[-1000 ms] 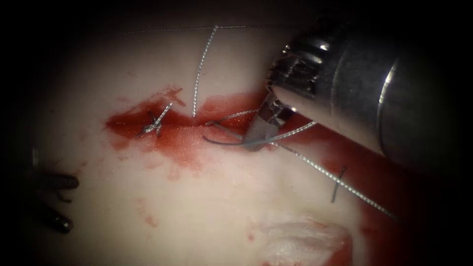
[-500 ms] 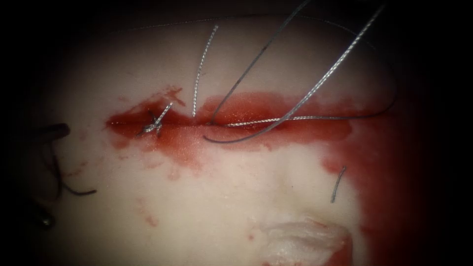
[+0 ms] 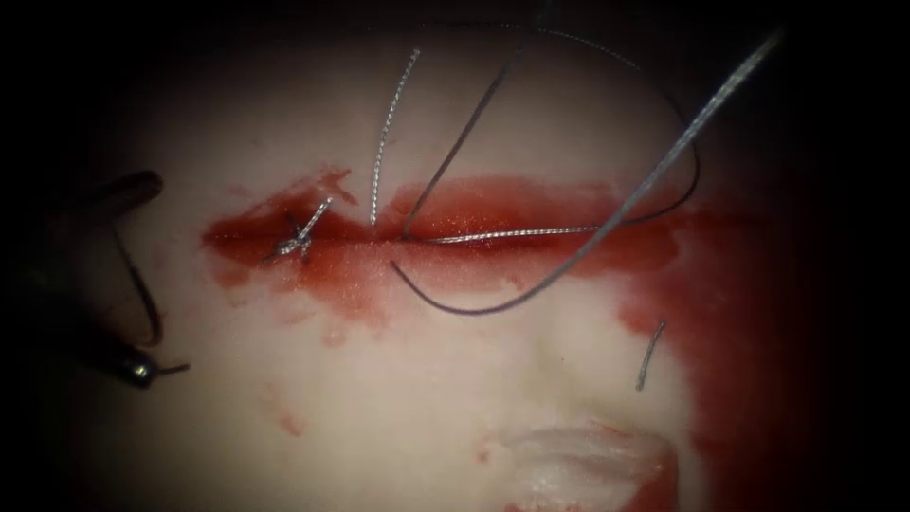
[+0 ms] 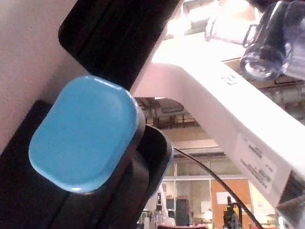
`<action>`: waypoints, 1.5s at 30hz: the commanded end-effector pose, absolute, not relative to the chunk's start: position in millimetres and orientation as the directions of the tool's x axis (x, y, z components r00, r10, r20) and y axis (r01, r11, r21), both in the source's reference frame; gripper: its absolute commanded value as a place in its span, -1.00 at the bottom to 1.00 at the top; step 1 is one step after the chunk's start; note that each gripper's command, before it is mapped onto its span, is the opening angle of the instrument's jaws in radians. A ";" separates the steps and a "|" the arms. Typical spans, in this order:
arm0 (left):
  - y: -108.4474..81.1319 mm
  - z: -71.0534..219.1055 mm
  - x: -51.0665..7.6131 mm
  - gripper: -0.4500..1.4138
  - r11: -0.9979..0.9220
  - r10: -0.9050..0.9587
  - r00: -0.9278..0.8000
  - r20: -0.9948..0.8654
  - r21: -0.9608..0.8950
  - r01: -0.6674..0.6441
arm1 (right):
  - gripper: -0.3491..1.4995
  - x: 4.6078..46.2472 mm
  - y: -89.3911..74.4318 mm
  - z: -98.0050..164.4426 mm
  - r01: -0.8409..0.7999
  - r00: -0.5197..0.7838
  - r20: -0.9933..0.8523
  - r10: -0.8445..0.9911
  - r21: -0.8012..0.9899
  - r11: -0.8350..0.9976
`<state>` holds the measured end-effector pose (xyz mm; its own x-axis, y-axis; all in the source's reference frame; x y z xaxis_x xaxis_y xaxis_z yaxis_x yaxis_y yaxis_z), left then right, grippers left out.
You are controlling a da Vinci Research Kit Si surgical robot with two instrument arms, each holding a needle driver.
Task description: Wound Closure
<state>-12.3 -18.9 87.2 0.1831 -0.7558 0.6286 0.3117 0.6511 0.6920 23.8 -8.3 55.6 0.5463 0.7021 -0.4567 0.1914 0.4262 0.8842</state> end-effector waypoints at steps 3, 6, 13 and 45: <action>-16.4 87.6 -15.3 0.48 0.679 -0.729 0.189 0.658 0.661 0.318 | -1.00 25.8 -9.5 54.8 0.239 0.576 -0.443 0.687 0.895 0.377; -15.3 89.1 -17.9 0.35 0.751 -0.654 0.224 0.723 0.581 0.315 | -1.00 26.6 -10.2 54.9 0.264 0.597 -0.431 0.677 0.902 0.342; -15.0 96.0 -22.1 0.23 0.861 -0.507 0.293 0.811 0.458 0.222 | -1.00 27.0 -10.5 55.5 0.267 0.612 -0.437 0.659 0.899 0.348; -8.5 83.0 -12.9 0.59 0.793 -0.592 0.350 0.726 0.602 0.092 | -1.00 26.9 -10.6 55.8 0.261 0.616 -0.429 0.661 0.902 0.343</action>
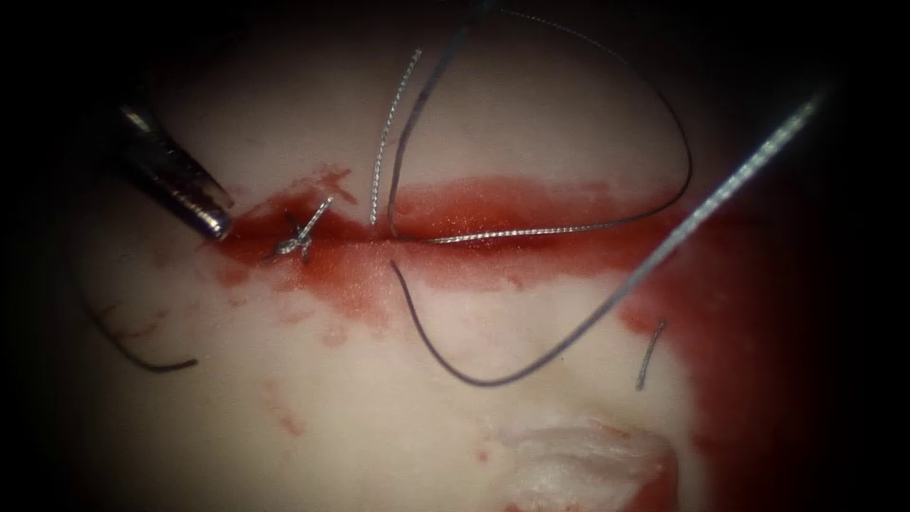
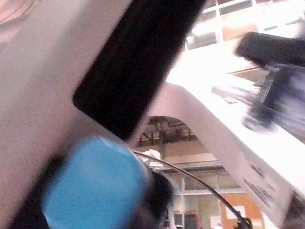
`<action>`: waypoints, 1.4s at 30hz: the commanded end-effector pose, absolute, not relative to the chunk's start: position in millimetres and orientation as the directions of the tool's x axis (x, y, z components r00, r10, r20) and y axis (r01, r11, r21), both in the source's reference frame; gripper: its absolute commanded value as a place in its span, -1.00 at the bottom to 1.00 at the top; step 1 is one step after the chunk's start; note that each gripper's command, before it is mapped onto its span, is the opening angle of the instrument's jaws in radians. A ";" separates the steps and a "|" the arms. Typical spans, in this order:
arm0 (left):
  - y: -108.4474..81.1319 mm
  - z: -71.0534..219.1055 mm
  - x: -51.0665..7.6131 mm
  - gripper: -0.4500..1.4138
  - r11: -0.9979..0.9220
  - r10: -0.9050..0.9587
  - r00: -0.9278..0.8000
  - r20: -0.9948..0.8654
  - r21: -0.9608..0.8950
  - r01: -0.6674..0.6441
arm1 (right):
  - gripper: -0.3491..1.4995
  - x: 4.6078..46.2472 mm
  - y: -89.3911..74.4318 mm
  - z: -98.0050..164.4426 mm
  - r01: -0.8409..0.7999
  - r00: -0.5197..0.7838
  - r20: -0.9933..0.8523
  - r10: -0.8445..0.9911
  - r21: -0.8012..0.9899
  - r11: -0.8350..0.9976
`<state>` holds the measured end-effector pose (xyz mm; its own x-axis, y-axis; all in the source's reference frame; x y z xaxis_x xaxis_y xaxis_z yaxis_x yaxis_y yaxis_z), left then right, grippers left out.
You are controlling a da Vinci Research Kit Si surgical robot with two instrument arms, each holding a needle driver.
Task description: Wound Closure
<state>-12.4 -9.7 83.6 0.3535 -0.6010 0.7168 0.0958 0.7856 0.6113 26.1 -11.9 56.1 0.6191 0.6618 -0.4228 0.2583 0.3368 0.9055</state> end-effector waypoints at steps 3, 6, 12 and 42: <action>-7.8 80.5 -12.5 0.66 0.790 -0.592 0.344 0.728 0.608 0.073 | -1.00 26.9 -10.6 55.8 0.261 0.616 -0.429 0.661 0.902 0.343; -9.7 78.4 -12.1 0.80 0.859 -0.453 0.418 0.787 0.510 -0.029 | -1.00 26.9 -10.6 55.9 0.261 0.616 -0.429 0.661 0.902 0.343; -18.6 80.9 -11.2 0.39 0.780 -0.245 0.849 0.468 0.615 -0.113 | -1.00 27.1 -10.7 56.0 0.259 0.617 -0.425 0.662 0.904 0.339; -16.1 89.4 -21.5 0.21 0.925 -0.143 0.725 0.674 0.352 -0.145 | -1.00 27.9 -11.3 56.4 0.253 0.622 -0.409 0.668 0.912 0.323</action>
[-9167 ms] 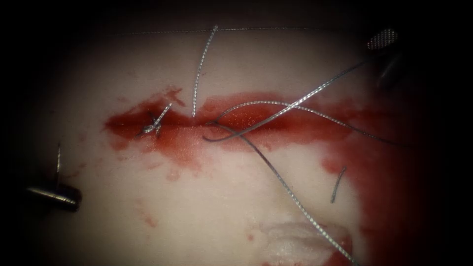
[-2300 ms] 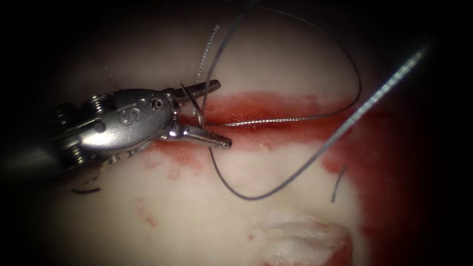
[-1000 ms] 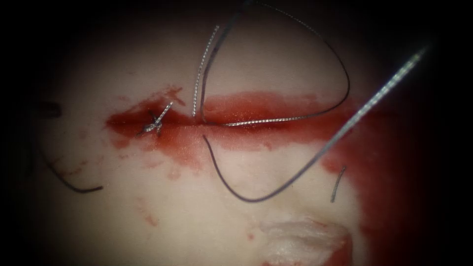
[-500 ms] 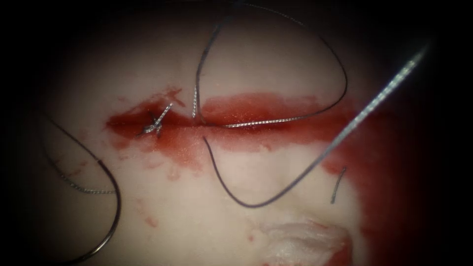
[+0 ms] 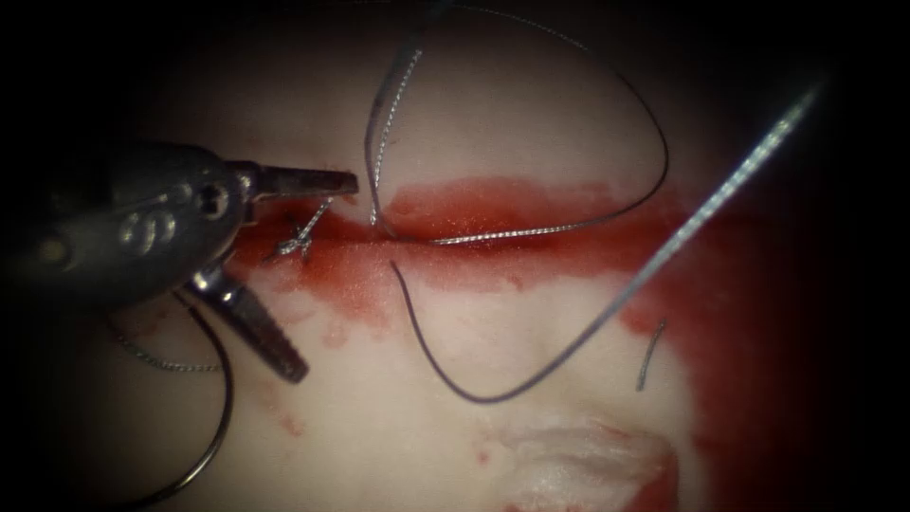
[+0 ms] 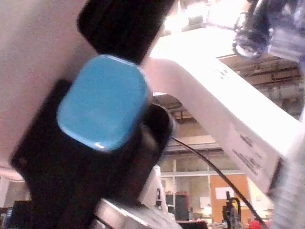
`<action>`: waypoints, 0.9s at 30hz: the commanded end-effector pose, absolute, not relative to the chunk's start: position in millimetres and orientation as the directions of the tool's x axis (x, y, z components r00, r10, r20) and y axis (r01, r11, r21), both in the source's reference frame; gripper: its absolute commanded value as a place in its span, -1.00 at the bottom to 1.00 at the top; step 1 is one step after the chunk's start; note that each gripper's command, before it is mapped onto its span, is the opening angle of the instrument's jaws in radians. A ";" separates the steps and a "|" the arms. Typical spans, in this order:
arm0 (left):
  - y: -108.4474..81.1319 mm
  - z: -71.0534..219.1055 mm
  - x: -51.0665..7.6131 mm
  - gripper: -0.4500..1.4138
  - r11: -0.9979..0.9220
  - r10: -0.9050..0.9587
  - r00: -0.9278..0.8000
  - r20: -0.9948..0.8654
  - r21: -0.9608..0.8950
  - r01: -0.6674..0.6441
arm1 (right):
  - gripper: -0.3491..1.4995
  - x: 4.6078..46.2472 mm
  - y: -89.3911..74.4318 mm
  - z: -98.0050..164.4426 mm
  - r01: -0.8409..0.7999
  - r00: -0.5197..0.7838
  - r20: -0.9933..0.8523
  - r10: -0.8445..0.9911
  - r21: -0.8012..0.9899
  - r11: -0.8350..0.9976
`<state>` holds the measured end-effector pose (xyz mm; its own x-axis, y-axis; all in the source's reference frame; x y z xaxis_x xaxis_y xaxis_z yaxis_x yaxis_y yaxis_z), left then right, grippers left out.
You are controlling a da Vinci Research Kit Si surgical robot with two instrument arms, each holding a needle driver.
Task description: Wound Closure
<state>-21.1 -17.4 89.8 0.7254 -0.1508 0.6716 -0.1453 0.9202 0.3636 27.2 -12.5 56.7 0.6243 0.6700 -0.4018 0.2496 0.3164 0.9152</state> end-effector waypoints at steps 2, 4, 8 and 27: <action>-16.3 91.4 -21.7 0.10 0.929 -0.133 0.712 0.690 0.337 -0.153 | -1.00 27.8 -11.3 56.4 0.253 0.622 -0.409 0.668 0.912 0.323; -16.2 93.0 -21.6 -0.01 0.936 -0.165 0.682 0.712 0.332 -0.121 | -1.00 27.9 -11.3 56.4 0.253 0.622 -0.409 0.668 0.912 0.323; -15.4 95.3 -21.1 0.17 0.956 -0.188 0.667 0.721 0.289 -0.043 | -1.00 27.9 -11.4 56.4 0.254 0.621 -0.410 0.668 0.912 0.323; -16.1 96.6 -17.9 -0.66 0.712 -0.643 0.615 0.457 0.653 0.259 | -1.00 27.9 -11.4 56.2 0.250 0.623 -0.404 0.669 0.914 0.319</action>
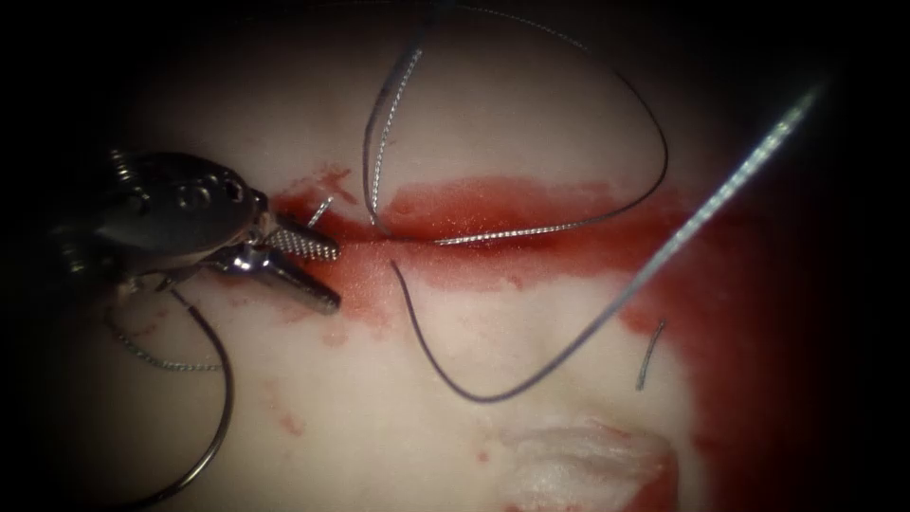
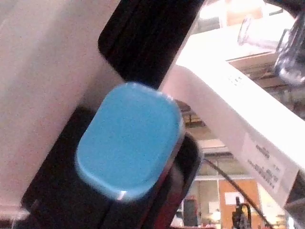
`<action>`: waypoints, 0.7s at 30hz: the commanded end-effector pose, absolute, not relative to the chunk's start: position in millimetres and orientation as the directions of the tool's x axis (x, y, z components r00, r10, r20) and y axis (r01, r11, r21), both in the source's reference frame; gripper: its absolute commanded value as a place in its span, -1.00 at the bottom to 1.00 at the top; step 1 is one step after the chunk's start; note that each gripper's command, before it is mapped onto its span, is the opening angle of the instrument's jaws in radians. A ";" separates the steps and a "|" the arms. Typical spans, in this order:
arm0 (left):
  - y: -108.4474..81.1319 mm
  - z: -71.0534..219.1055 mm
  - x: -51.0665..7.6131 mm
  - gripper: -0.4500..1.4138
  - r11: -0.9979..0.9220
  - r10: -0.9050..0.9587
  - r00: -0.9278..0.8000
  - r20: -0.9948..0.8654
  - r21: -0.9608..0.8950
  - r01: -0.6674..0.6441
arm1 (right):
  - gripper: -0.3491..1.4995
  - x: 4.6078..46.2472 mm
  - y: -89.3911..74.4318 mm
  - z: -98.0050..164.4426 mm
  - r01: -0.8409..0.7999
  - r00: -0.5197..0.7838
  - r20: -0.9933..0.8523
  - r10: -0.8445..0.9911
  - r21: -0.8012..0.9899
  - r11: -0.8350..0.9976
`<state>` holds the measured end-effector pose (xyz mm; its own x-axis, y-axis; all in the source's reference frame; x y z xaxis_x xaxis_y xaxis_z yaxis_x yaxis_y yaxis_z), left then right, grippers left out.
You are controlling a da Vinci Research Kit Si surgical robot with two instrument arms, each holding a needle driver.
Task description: Wound Closure
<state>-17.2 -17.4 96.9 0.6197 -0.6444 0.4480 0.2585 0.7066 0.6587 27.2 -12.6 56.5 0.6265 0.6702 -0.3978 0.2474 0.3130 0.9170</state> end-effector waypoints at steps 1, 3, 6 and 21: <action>-15.7 97.1 -18.4 0.08 0.768 -0.596 0.626 0.504 0.586 0.259 | -1.00 27.9 -11.4 56.2 0.250 0.623 -0.404 0.669 0.914 0.319; -15.8 97.9 -18.6 0.17 0.777 -0.567 0.642 0.515 0.594 0.210 | -1.00 27.9 -11.4 56.2 0.250 0.623 -0.405 0.669 0.914 0.319; -16.6 98.9 -18.7 0.19 0.782 -0.557 0.649 0.518 0.591 0.199 | -1.00 27.9 -11.4 56.2 0.250 0.623 -0.405 0.669 0.914 0.320; -16.1 100.9 -20.0 0.03 0.802 -0.568 0.615 0.547 0.535 0.266 | -1.00 28.2 -11.6 56.2 0.253 0.623 -0.406 0.669 0.913 0.319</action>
<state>-19.5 -17.2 101.2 0.6110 -0.5724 0.5468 0.2729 0.8008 0.5332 27.4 -12.9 56.5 0.6256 0.6704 -0.3990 0.2494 0.3128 0.9165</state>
